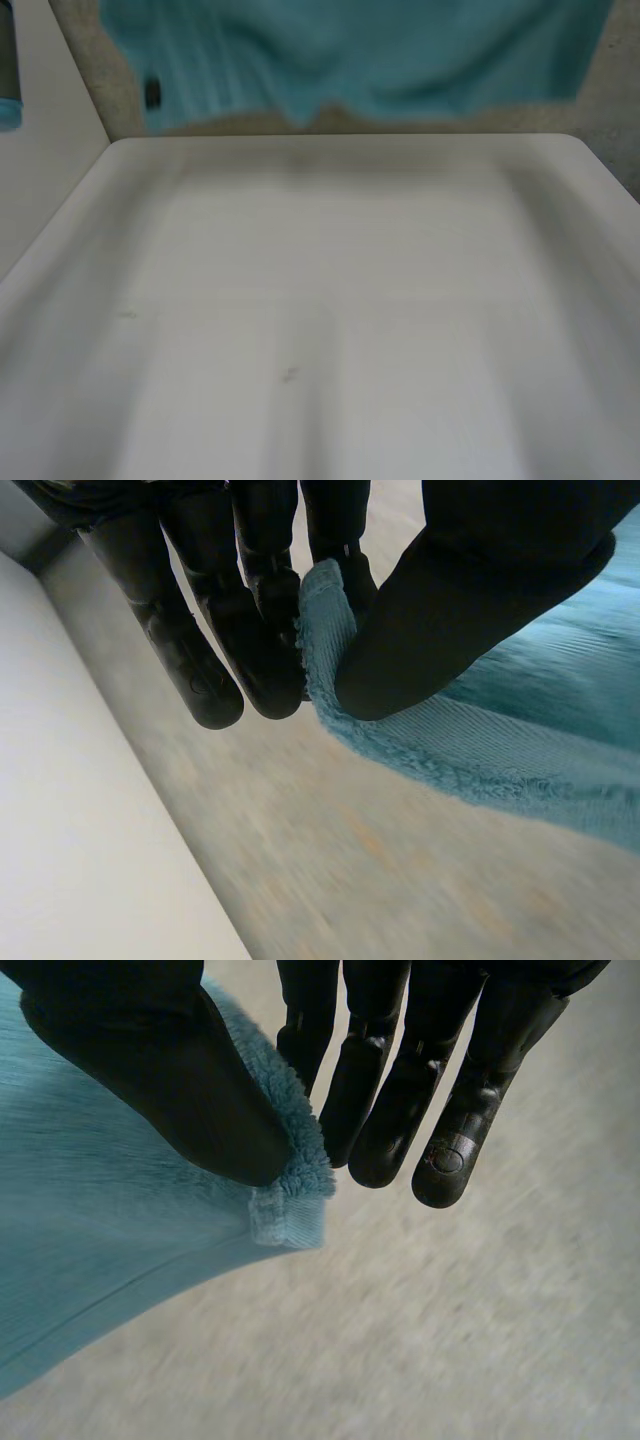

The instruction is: Fold the laundry

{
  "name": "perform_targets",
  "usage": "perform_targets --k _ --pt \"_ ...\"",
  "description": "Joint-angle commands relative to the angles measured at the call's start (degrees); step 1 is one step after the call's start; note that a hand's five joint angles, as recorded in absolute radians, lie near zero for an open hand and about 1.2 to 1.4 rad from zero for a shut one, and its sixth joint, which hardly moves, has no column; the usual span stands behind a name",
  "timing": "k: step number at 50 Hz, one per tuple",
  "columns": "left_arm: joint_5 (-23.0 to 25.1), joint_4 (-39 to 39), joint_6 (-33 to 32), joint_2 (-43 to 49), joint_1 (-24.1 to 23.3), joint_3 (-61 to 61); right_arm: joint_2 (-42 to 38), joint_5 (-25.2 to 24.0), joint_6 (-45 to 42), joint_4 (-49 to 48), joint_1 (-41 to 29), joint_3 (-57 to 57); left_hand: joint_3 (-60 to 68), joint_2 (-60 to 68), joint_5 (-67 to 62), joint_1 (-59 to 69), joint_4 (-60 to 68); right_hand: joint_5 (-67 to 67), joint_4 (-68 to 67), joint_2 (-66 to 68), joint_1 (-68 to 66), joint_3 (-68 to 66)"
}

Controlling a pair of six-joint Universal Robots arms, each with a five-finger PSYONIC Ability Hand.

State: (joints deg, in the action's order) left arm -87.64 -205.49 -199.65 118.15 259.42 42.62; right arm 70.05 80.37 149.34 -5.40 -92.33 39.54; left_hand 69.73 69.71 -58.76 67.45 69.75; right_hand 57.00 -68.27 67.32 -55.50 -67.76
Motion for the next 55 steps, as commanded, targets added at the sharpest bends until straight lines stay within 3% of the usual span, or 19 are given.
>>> perform_targets --k 1,10,14,22,28,34,39,41,42,44,47,49,55 --pt "0.2 -0.5 3.0 -1.7 1.3 7.4 5.1 -6.1 2.5 -3.1 1.0 15.9 10.3 10.3 -11.2 12.5 10.3 13.0 -11.7 12.7 -24.5 -12.2" --pt "3.4 -1.1 7.1 -0.9 1.9 25.8 4.4 -11.3 0.9 -3.2 1.2 32.5 10.3 10.3 -11.2 12.5 10.3 13.0 -11.7 12.7 -24.5 -12.2" --pt "4.8 -1.8 8.2 1.2 1.9 35.1 -0.2 -13.4 -1.9 -3.3 1.1 39.7 10.3 10.3 -11.2 12.5 10.3 13.0 -11.7 12.7 -24.5 -12.2" --pt "6.9 -5.2 7.8 5.5 1.7 45.3 -8.3 -12.2 -7.5 -2.1 1.7 45.1 10.3 10.3 -11.2 12.5 10.3 13.0 -11.7 12.7 -24.5 -12.2" --pt "7.0 -5.0 7.7 4.2 1.8 48.7 -8.3 -12.2 -7.9 -0.4 4.4 46.4 10.3 10.3 -11.2 12.5 10.3 13.0 -11.7 12.7 -24.5 -12.2" --pt "7.0 -2.5 7.3 -2.4 2.7 52.9 -1.6 -12.3 -8.2 7.0 6.6 46.6 10.3 10.3 -11.2 12.5 10.3 13.0 -11.7 12.7 -24.5 -12.2" --pt "7.0 4.7 7.1 -8.5 5.7 55.8 3.4 -12.7 -10.5 16.8 10.2 46.0 10.3 10.3 -11.2 12.5 10.3 13.0 -11.7 12.7 -24.5 -12.2" --pt "7.0 12.8 5.9 -13.2 7.3 56.9 7.3 -13.0 -15.5 24.7 13.8 45.7 10.3 10.3 -11.2 12.5 10.3 13.0 -11.7 12.7 -24.5 -12.2" --pt "7.0 12.8 5.9 -13.2 7.3 56.9 7.3 -13.0 -15.6 24.7 13.8 45.7 10.3 10.3 -11.2 12.5 10.3 13.0 -11.7 12.7 -24.5 -12.2" --pt "7.1 24.1 2.3 -17.3 9.4 57.4 9.8 -13.0 -24.7 34.4 18.8 46.1 10.3 10.3 -11.2 12.5 10.3 13.0 -11.7 12.7 -24.5 -12.2" --pt "7.2 30.2 -0.2 -19.4 10.4 57.8 10.5 -12.8 -29.8 39.7 21.2 46.5 10.3 10.3 -11.2 12.5 10.3 13.0 -11.7 12.7 -24.5 -12.2" --pt "8.3 39.4 -5.3 -22.3 11.9 58.8 10.9 -13.1 -39.5 49.9 24.5 48.3 10.3 10.3 -11.2 12.5 10.3 13.0 -11.7 12.7 -24.5 -12.2" --pt "12.4 41.2 -9.0 -23.2 12.2 60.6 11.1 -15.2 -42.7 53.0 25.8 49.6 10.3 10.3 -11.2 12.5 10.3 13.0 -11.7 12.7 -24.5 -12.2"
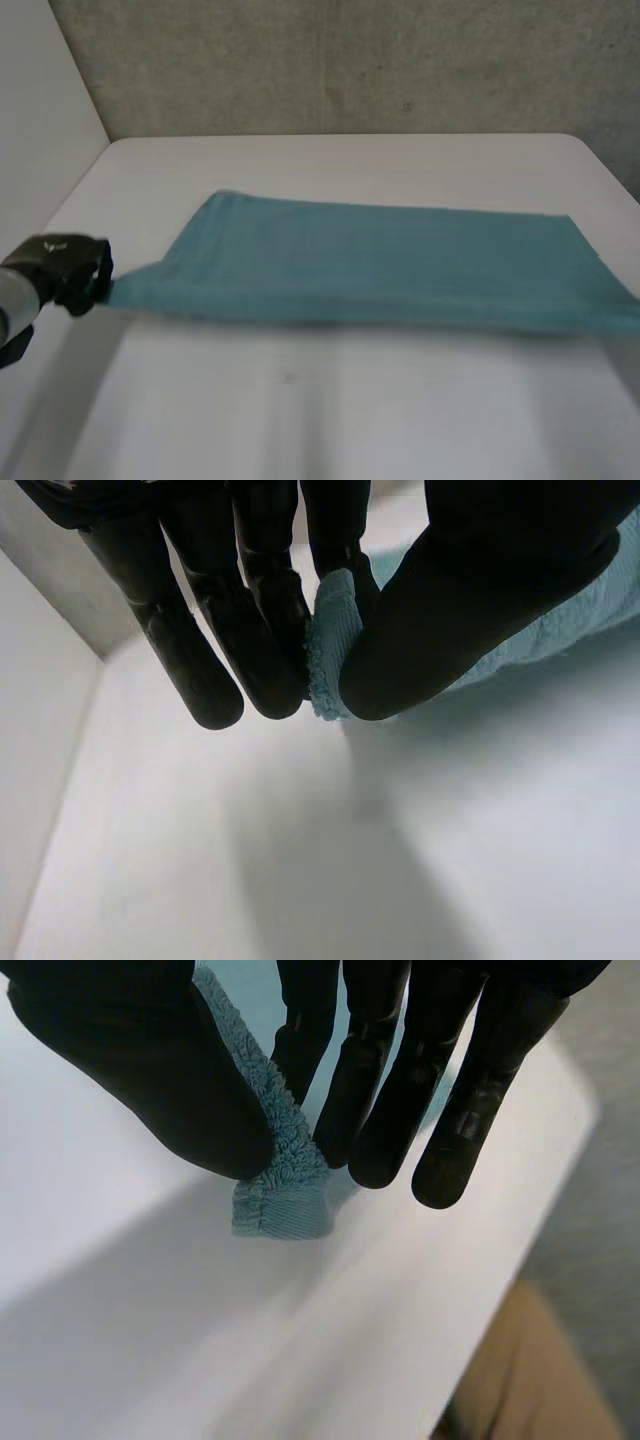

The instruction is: Fold the laundry

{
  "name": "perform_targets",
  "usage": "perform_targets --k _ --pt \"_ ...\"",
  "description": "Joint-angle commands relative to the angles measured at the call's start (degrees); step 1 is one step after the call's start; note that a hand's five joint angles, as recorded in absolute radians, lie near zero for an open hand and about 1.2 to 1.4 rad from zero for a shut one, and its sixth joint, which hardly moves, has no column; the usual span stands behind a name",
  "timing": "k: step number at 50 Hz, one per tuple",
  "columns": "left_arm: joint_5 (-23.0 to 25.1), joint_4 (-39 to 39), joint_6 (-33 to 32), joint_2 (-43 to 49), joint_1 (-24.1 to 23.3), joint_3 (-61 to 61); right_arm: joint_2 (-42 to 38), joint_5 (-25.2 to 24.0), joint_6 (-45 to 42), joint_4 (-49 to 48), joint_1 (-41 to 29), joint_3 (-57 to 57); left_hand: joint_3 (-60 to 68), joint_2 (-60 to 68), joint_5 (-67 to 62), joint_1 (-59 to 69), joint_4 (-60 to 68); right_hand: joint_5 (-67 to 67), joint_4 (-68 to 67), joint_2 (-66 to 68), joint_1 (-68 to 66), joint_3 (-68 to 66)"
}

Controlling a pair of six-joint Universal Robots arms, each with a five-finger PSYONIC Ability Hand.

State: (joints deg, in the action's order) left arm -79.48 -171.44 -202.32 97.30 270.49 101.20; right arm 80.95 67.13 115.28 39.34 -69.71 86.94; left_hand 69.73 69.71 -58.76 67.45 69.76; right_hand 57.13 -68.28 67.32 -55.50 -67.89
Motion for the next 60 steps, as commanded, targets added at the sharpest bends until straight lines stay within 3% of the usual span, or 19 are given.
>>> perform_targets --k 1,6,8,11,18,24,30,35,42,58,59,60 --pt "5.3 6.1 -6.3 -2.2 1.1 2.0 -0.3 -2.5 -8.5 6.6 2.9 2.5 10.3 10.3 -11.2 12.5 10.2 12.9 -11.7 12.7 -24.5 -12.1" --pt "6.2 -0.3 -5.8 -0.4 0.8 1.0 -1.8 -2.4 -5.2 -0.6 2.1 2.4 10.3 10.3 -11.2 12.5 10.2 12.9 -11.7 12.7 -24.5 -12.1" --pt "6.0 -6.6 -5.0 3.7 -1.4 -0.7 -4.8 -2.4 -1.5 -5.8 1.6 1.7 10.3 10.3 -11.2 12.5 10.2 12.9 -11.7 12.7 -24.5 -12.1" --pt "5.7 -9.5 -4.5 5.7 -3.3 -2.3 -6.4 -2.4 -0.1 -8.2 1.2 1.6 10.3 10.3 -11.2 12.5 10.2 12.9 -11.7 12.7 -24.5 -12.1" --pt "1.5 -19.4 -0.1 19.1 -7.5 -14.6 -14.3 0.2 7.7 -20.2 -5.4 -3.9 10.3 10.3 -11.2 12.5 10.2 12.9 -11.7 12.7 -24.5 -12.1" --pt "-3.4 -21.2 -0.4 30.8 -10.8 -27.6 -21.9 3.4 11.7 -29.6 -9.0 -10.2 10.3 10.3 -11.2 12.5 10.2 12.9 -11.7 12.7 -24.5 -12.1" --pt "-4.1 -22.0 -0.5 37.8 -11.1 -36.6 -27.4 4.2 11.9 -35.8 -12.1 -14.7 10.3 10.3 -11.2 12.5 10.2 12.9 -11.7 12.7 -24.5 -12.1" --pt "-3.9 -23.5 -2.0 44.6 -12.0 -44.6 -35.7 10.7 12.9 -42.4 -14.5 -21.9 10.3 10.3 -11.2 12.5 10.2 12.9 -11.7 12.7 -24.5 -12.1" --pt "-4.5 -24.0 -5.1 49.7 -12.4 -51.3 -40.2 12.6 12.9 -47.1 -16.3 -26.7 10.3 10.3 -11.2 12.5 10.2 12.9 -11.7 12.7 -24.5 -12.1" --pt "-3.8 -25.7 -5.4 55.3 -12.5 -58.1 -43.8 13.3 13.5 -61.0 -18.2 -29.5 10.3 10.3 -11.2 12.5 10.2 12.9 -11.7 12.7 -24.5 -12.1" --pt "-3.7 -26.7 -5.5 55.2 -12.7 -57.5 -44.6 13.6 13.6 -60.6 -18.5 -30.4 10.3 10.3 -11.2 12.5 10.2 -3.4 4.5 -3.6 -8.2 4.2" --pt "-3.7 -26.8 -5.5 55.2 -12.7 -57.5 -44.6 13.6 13.6 -60.6 -18.5 -30.4 10.3 10.3 -11.2 12.5 10.2 -3.6 4.7 -3.7 -8.1 4.3"
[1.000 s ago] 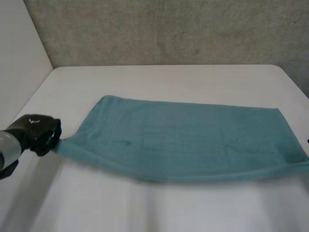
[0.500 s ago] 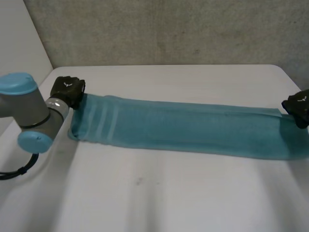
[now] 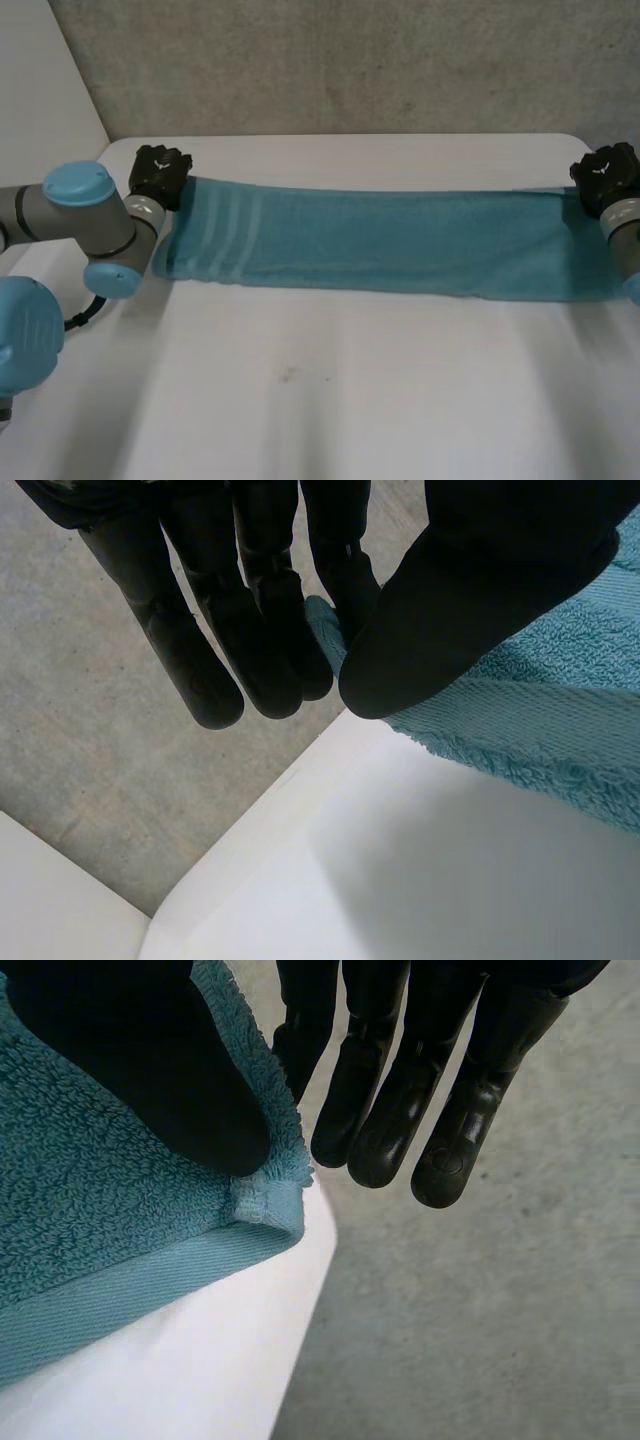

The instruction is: Fold the laundry

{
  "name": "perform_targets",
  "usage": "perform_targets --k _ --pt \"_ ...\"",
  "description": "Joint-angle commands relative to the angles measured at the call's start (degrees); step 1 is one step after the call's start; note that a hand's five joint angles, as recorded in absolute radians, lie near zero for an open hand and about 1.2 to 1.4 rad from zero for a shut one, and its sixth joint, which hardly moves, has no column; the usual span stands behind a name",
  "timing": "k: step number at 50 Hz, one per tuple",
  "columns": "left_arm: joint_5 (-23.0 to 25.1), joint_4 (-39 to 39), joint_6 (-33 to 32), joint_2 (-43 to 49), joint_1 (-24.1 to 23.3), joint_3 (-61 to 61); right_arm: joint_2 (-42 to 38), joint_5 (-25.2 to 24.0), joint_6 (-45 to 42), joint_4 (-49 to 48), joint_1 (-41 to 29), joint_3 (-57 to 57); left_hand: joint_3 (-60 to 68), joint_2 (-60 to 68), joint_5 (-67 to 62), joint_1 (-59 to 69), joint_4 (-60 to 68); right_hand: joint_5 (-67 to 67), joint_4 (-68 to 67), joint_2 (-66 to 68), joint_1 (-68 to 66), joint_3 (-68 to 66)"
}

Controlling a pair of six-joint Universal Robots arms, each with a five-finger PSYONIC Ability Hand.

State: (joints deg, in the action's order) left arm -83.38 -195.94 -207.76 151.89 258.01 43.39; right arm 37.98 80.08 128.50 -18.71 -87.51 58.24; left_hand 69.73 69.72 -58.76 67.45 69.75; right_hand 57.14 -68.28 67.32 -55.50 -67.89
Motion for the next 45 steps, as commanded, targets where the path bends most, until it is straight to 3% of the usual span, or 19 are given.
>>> perform_targets --k 1,2,3,4,5,11,22,26,34,45 --pt "0.3 -3.4 0.0 0.3 -0.5 1.4 -2.1 0.9 0.3 -2.0 -1.3 -2.0 -0.2 -0.2 -0.8 2.1 -0.2 -43.5 44.7 -43.7 31.9 44.3" --pt "0.2 -4.7 -0.2 0.1 -0.9 2.7 -2.4 1.6 0.3 -1.3 -1.7 -2.3 -32.4 -32.4 31.5 -30.2 -32.5 -57.1 58.3 -57.3 45.5 57.9" --pt "0.2 -4.7 -0.2 0.1 -0.9 2.8 -2.4 1.6 0.3 -1.3 -1.7 -2.3 -32.8 -32.8 31.8 -30.5 -32.8 -57.1 58.3 -57.3 45.5 57.9" --pt "0.2 -5.8 -1.0 -0.4 -1.2 4.1 -2.4 2.4 0.3 -0.7 -1.7 -2.4 -56.1 -56.1 55.1 -53.8 -56.1 -57.1 58.3 -57.3 45.5 57.9" --pt "0.2 -6.6 -2.5 -1.2 -1.5 5.2 -2.6 3.1 0.6 -0.4 -1.9 -2.4 -58.5 -58.5 57.5 -56.2 -58.5 -57.1 58.3 -57.3 45.5 57.9" --pt "0.3 -8.1 -7.2 -4.5 -2.3 8.6 -1.1 4.4 1.8 0.2 -1.9 -0.7 -59.5 -59.5 58.6 -57.2 -59.5 -57.1 58.3 -57.3 45.5 57.9" --pt "-0.6 -8.9 -6.5 -17.7 -3.7 18.7 15.2 2.2 15.9 8.5 -1.1 6.7 -59.5 -59.5 58.6 -57.2 -59.5 -57.1 58.3 -57.3 45.5 57.9" --pt "-0.6 -8.6 -1.7 -25.5 -4.2 26.5 20.3 -3.6 19.8 16.1 0.2 9.7 -59.0 -59.0 58.0 -56.7 -59.0 -57.1 58.3 -57.3 45.5 57.9" --pt "-0.6 -7.7 8.9 -35.7 -4.1 38.0 22.7 -9.1 21.1 28.7 7.3 14.2 -58.7 -58.7 57.7 -56.4 -58.7 -57.1 58.3 -57.3 45.5 57.9" --pt "-0.5 -7.9 14.6 -43.4 -4.0 50.3 21.8 -16.1 17.3 29.9 13.1 19.5 -58.8 -58.8 57.9 -56.6 -58.9 -49.8 51.0 -50.0 38.2 50.6"
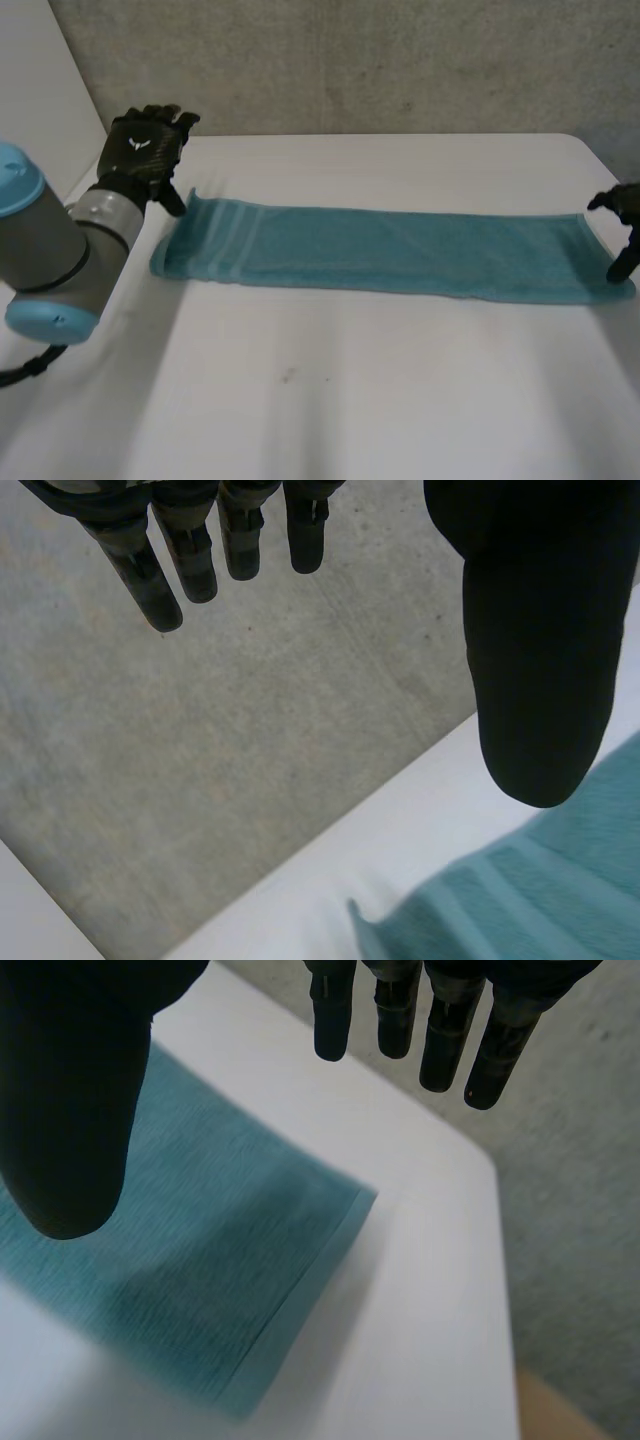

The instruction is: Fold the laundry

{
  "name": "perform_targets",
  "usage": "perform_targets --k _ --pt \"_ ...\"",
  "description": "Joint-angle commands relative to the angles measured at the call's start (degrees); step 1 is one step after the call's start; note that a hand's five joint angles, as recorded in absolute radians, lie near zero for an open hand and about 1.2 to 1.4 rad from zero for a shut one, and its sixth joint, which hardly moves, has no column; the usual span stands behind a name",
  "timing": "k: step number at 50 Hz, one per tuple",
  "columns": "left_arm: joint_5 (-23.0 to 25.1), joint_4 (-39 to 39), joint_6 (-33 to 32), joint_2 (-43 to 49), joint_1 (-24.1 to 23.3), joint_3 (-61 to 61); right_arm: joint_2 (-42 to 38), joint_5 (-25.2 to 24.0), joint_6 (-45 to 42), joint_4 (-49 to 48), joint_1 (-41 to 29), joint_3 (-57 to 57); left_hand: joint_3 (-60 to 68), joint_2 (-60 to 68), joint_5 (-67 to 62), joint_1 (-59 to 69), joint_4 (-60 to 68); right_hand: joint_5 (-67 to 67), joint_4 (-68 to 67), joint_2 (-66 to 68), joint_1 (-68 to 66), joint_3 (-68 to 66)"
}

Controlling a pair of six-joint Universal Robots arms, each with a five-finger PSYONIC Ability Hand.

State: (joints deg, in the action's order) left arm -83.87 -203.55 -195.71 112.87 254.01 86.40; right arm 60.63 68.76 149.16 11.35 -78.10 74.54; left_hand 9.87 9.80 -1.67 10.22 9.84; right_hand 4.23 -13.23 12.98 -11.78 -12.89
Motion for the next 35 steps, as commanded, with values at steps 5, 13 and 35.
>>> perform_targets --k 5,13,35 --pt "-0.1 -0.4 2.6 -5.5 0.0 9.4 -3.9 -6.8 -4.9 -4.4 4.4 4.3 1.0 1.1 0.8 0.7 1.0 10.8 -11.8 12.1 -13.3 -12.2" --pt "0.0 -0.7 2.7 -5.6 0.0 11.3 -6.8 -7.4 -5.6 -7.9 5.2 4.1 1.0 1.1 0.8 0.7 1.0 18.4 -19.4 19.6 -20.8 -19.7" --pt "0.0 -1.7 2.7 -5.5 0.0 12.1 -11.0 -7.4 -7.8 -10.0 5.9 3.2 1.0 1.1 0.8 0.7 1.0 48.6 -49.6 49.8 -51.0 -49.9"
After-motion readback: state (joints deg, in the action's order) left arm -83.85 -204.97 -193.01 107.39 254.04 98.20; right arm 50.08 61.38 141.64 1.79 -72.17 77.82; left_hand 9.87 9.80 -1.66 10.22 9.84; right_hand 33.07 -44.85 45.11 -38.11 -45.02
